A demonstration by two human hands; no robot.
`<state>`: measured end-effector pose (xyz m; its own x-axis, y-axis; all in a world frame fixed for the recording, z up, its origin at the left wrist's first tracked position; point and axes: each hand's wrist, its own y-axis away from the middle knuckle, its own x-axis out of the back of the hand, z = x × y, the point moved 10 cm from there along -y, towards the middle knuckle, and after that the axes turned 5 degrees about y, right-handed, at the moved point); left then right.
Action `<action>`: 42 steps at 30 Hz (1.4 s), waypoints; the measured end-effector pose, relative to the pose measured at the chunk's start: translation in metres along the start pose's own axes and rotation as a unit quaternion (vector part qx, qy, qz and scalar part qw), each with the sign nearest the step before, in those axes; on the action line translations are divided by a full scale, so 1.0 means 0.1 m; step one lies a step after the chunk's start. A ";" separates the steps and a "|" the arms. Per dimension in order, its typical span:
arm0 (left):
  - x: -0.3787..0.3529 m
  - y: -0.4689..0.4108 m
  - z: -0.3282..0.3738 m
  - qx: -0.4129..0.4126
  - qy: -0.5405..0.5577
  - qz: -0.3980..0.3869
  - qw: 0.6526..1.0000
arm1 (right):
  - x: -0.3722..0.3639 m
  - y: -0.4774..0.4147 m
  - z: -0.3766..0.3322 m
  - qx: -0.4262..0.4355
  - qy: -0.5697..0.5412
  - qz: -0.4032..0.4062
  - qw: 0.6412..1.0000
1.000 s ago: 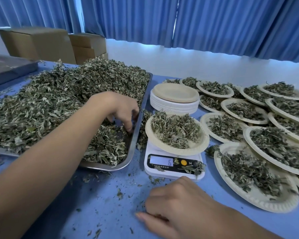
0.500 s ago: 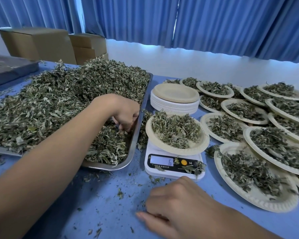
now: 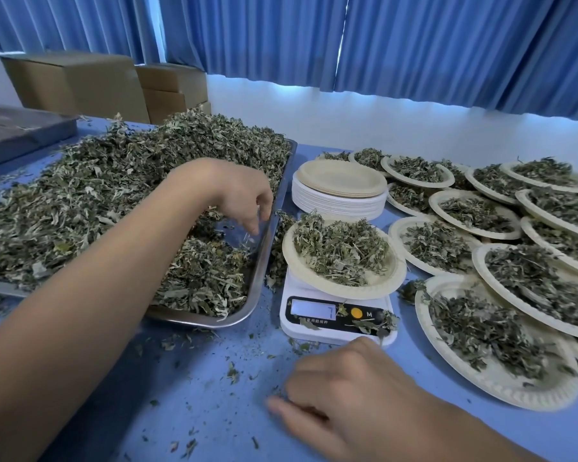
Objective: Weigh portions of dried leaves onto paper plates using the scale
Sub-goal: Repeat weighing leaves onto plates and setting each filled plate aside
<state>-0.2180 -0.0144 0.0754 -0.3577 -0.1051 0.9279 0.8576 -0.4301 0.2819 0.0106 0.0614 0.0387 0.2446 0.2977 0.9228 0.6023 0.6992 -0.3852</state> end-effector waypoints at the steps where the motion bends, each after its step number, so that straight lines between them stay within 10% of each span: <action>1: 0.12 0.00 0.04 -0.007 0.022 0.056 0.998 | 0.12 0.01 0.07 -0.029 0.005 0.049 0.998; 5: 0.29 0.00 0.28 -0.054 0.083 0.170 0.980 | 0.82 0.17 0.72 -0.245 0.037 0.226 0.942; 10: -0.07 -0.11 0.45 -0.064 0.009 0.072 0.995 | 0.83 0.36 1.62 -0.470 0.101 0.037 0.876; 23: 0.01 -0.19 0.86 -0.074 0.082 0.094 0.989 | 1.01 0.55 2.19 -0.527 -0.040 0.066 0.847; 42: 0.56 -1.27 4.21 -0.193 0.211 0.094 0.954 | 2.81 2.98 3.68 -0.686 -0.108 0.235 0.680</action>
<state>-0.1914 0.4115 0.1946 -0.3969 -0.5296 0.7497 0.7507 -0.6572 -0.0668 -0.0206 0.5928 0.1795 0.6278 0.4700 0.6205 0.6740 -0.7270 -0.1312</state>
